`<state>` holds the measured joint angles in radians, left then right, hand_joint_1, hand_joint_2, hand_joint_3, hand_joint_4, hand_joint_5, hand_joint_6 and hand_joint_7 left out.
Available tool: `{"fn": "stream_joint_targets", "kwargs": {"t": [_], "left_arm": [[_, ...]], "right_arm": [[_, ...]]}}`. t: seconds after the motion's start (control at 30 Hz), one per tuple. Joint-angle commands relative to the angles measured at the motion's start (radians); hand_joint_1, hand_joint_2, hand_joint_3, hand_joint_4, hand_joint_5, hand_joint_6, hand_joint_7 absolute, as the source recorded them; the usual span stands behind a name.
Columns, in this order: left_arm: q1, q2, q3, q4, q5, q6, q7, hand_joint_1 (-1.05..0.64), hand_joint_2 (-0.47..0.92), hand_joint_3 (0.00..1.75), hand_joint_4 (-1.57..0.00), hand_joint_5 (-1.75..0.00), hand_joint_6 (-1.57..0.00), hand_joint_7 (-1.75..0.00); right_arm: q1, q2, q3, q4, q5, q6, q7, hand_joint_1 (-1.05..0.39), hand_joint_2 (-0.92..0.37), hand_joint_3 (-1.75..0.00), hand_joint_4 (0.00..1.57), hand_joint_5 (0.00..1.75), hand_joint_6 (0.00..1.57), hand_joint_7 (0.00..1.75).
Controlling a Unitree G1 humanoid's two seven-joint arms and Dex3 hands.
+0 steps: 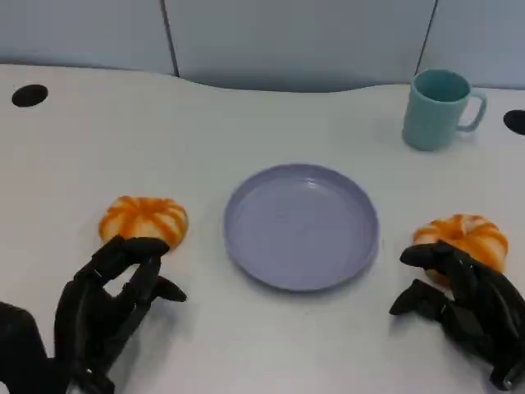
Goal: Grasp the bread from the table and place it into the plate.
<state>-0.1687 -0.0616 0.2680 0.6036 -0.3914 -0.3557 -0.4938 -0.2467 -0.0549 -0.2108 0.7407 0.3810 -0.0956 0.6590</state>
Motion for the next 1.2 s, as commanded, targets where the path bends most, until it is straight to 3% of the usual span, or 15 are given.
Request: {"fn": "stream_joint_targets", "kwargs": {"t": [0.03,0.17,0.2,0.3,0.47,0.6,0.7,0.8,0.97,1.2], "left_arm": [[-0.047,0.037,-0.009,0.071,0.040,-0.160,-0.055,-0.55,0.92,0.16,-0.61,-1.12,-0.75,-0.36],[-0.073,0.062,-0.022,0.109,0.060,-0.227,-0.084,-0.60,0.92,0.11,-0.61,-0.92,-0.79,-0.17],[-0.083,0.088,-0.038,0.127,0.112,-0.298,-0.075,-0.61,0.92,0.11,-0.62,-0.90,-0.79,-0.16],[-0.109,0.161,-0.081,0.155,0.265,-0.456,-0.019,-0.62,0.92,0.17,-0.45,-0.76,-0.63,-0.05],[-0.145,0.254,-0.127,0.148,0.476,-0.539,0.134,-0.59,0.92,0.10,-0.31,-0.56,-0.50,0.00],[-0.175,0.355,-0.171,0.099,0.717,-0.557,0.321,-0.60,0.92,0.06,-0.25,-0.53,-0.43,0.00],[-0.195,0.444,-0.218,0.029,0.954,-0.515,0.501,-0.65,0.92,0.05,-0.19,-0.49,-0.37,0.00],[-0.199,0.498,-0.262,-0.044,1.076,-0.439,0.582,-0.70,0.92,0.08,-0.14,-0.45,-0.34,0.00],[-0.207,0.563,-0.333,-0.185,1.166,-0.271,0.540,-0.68,0.88,0.02,-0.01,-0.29,-0.23,0.00],[-0.238,0.595,-0.437,-0.288,1.233,-0.055,0.422,-0.63,0.79,0.00,0.00,-0.08,-0.13,-0.01]], "right_arm": [[0.011,0.002,0.002,0.025,-0.010,0.004,-0.003,-0.45,-0.92,-0.27,0.65,1.39,0.69,0.91],[0.008,0.007,0.000,0.026,-0.005,0.016,-0.009,-0.46,-0.92,-0.23,0.66,1.39,0.71,0.91],[0.007,0.009,0.001,0.027,-0.006,0.014,-0.009,-0.46,-0.92,-0.23,0.66,1.39,0.71,0.91],[0.006,0.012,0.003,0.030,-0.010,0.008,-0.010,-0.45,-0.92,-0.24,0.65,1.39,0.69,0.91],[0.008,0.013,0.005,0.028,-0.012,0.003,-0.008,-0.47,-0.92,-0.24,0.65,1.39,0.69,0.93],[0.011,0.013,0.004,0.028,-0.008,0.001,-0.002,-0.46,-0.92,-0.24,0.64,1.39,0.68,0.93],[0.016,0.011,0.006,0.021,-0.011,0.003,-0.004,-0.46,-0.92,-0.24,0.64,1.38,0.67,0.94],[0.017,0.012,0.006,0.017,-0.010,0.008,-0.008,-0.46,-0.92,-0.24,0.65,1.38,0.66,0.94],[0.018,0.019,0.004,0.015,-0.005,0.005,-0.010,-0.45,-0.92,-0.24,0.65,1.39,0.66,0.96],[0.023,0.022,0.006,0.008,-0.009,-0.003,-0.014,-0.45,-0.92,-0.25,0.64,1.42,0.66,0.97]]}}
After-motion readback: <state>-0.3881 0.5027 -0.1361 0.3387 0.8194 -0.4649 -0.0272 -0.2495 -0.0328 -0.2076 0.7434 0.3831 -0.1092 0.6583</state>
